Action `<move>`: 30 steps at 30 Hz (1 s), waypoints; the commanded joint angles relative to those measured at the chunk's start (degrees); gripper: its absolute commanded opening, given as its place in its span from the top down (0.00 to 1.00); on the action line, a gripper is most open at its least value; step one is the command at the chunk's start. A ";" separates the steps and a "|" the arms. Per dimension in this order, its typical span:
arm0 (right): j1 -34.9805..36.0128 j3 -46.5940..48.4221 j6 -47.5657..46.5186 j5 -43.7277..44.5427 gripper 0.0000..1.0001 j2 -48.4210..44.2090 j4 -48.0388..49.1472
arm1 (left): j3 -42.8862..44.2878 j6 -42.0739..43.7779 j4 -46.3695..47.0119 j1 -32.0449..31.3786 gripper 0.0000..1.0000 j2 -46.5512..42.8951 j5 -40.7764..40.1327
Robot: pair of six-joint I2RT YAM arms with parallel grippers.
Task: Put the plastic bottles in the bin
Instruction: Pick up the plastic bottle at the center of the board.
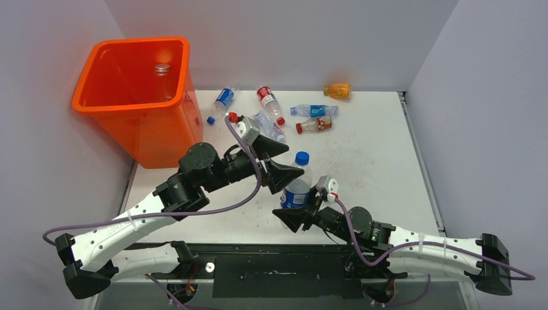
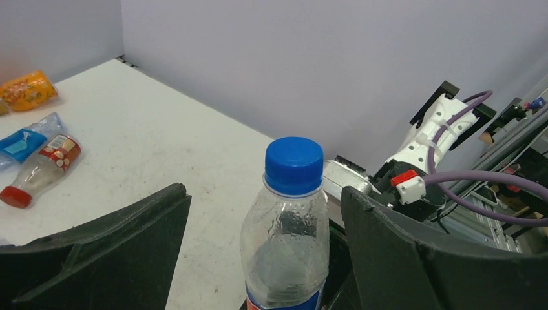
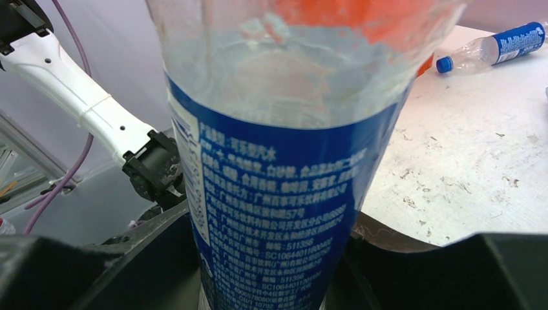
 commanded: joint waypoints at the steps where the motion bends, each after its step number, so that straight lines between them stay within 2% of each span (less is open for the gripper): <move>1: 0.79 3.12 -1.02 0.36 0.95 1.33 2.26 | 5.02 1.77 -4.25 -0.30 0.17 1.61 0.27; 5: 1.36 3.47 -1.32 0.90 0.95 2.75 1.99 | 5.96 1.72 -4.69 -0.34 0.28 2.71 1.18; 9: 1.83 3.98 -1.49 1.23 0.95 3.47 1.35 | 5.91 1.51 -4.53 -0.42 0.48 3.07 1.91; 12: 2.15 4.10 -1.83 1.41 0.95 3.87 0.56 | 5.74 1.65 -4.92 -0.37 0.72 3.06 2.50; 14: 2.32 4.05 -2.02 1.41 0.94 4.21 0.29 | 5.30 1.66 -4.73 -0.34 0.97 3.00 2.55; 15: 2.43 4.19 -1.92 1.35 0.90 4.43 -0.10 | 5.05 1.66 -4.62 -0.38 1.00 2.86 2.39; 16: 2.46 4.72 -1.34 1.40 0.72 4.84 -1.05 | 4.98 1.78 -4.55 -0.39 1.00 2.66 1.96; 17: 2.48 5.72 -0.38 1.35 0.47 5.05 -2.54 | 4.92 2.01 -4.53 -0.34 1.00 2.25 0.38; 18: 2.53 7.34 0.83 1.03 0.17 5.28 -4.76 | 4.97 2.45 -4.75 -0.36 1.00 1.72 -1.36; 19: 2.60 10.04 1.56 0.56 0.06 5.38 -7.06 | 5.12 3.02 -5.05 -0.36 1.00 1.23 -3.51; 21: 2.86 14.18 2.43 -0.76 0.10 5.14 -11.59 | 5.68 4.93 -5.80 -0.37 1.00 -0.07 -7.62; 30: 3.42 26.37 3.40 -1.89 0.10 2.56 -24.83 | 8.14 15.37 -4.77 -0.21 1.00 -6.72 -23.69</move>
